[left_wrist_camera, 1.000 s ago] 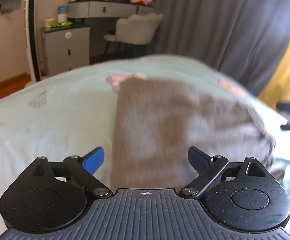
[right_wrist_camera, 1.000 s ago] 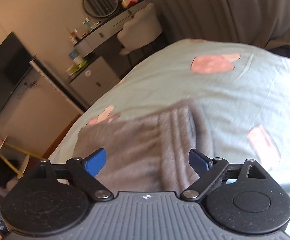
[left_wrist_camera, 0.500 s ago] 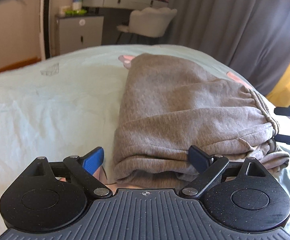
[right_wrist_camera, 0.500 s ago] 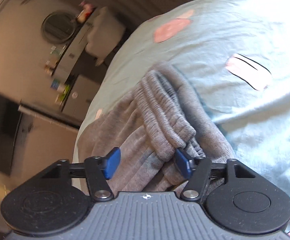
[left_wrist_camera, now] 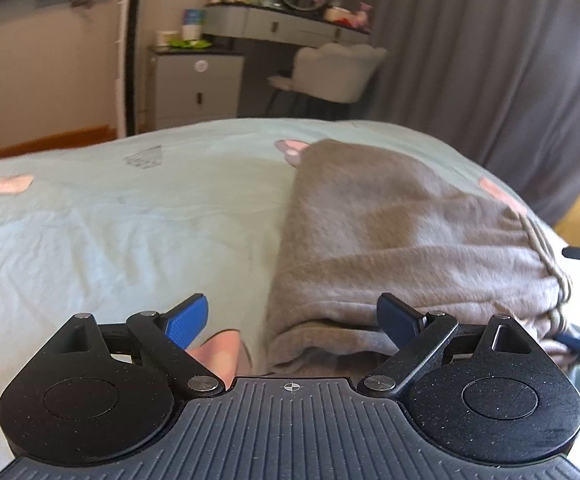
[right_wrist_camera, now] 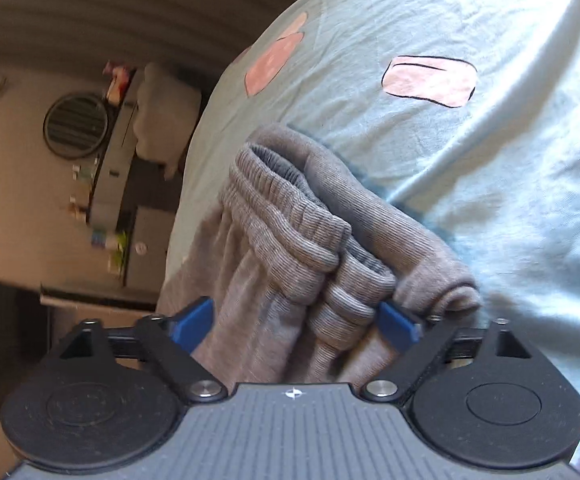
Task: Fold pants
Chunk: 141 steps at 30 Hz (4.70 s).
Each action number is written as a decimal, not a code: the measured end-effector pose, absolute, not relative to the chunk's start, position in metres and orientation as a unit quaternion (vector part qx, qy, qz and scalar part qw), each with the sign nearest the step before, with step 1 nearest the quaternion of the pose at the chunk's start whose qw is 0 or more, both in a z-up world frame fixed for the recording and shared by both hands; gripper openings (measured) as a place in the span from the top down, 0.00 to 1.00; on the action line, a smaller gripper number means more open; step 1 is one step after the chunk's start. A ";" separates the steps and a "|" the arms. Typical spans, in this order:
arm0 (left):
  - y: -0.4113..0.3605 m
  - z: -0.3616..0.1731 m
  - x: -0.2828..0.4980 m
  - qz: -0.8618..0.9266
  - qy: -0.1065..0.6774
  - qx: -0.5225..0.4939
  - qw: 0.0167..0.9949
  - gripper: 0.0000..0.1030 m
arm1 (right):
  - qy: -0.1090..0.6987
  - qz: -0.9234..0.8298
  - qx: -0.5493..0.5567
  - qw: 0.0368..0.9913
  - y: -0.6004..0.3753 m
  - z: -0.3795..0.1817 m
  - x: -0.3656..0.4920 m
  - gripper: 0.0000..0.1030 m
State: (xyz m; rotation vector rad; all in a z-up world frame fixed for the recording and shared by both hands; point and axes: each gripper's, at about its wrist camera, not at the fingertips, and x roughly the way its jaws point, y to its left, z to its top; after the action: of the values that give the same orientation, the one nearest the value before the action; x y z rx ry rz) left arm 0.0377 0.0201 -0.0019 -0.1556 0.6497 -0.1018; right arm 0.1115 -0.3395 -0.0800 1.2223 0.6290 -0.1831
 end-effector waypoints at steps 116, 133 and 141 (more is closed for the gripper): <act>-0.025 -0.020 -0.009 -0.092 0.446 0.026 0.890 0.02 | 0.387 -0.056 -0.036 0.920 -0.203 -0.049 0.054 0.04; -0.026 -0.023 -0.009 -0.098 0.451 0.019 0.887 0.02 | 0.387 -0.054 -0.033 0.920 -0.203 -0.048 0.055 0.04; -0.026 -0.023 -0.009 -0.098 0.452 0.020 0.886 0.02 | 0.387 -0.055 -0.028 0.920 -0.204 -0.048 0.054 0.04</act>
State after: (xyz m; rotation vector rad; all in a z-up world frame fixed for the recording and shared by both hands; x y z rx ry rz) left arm -0.0086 -0.0256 -0.0233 0.0415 0.9400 -0.2046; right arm 0.0544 -0.2042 -0.0477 -0.0582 0.7949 -0.1133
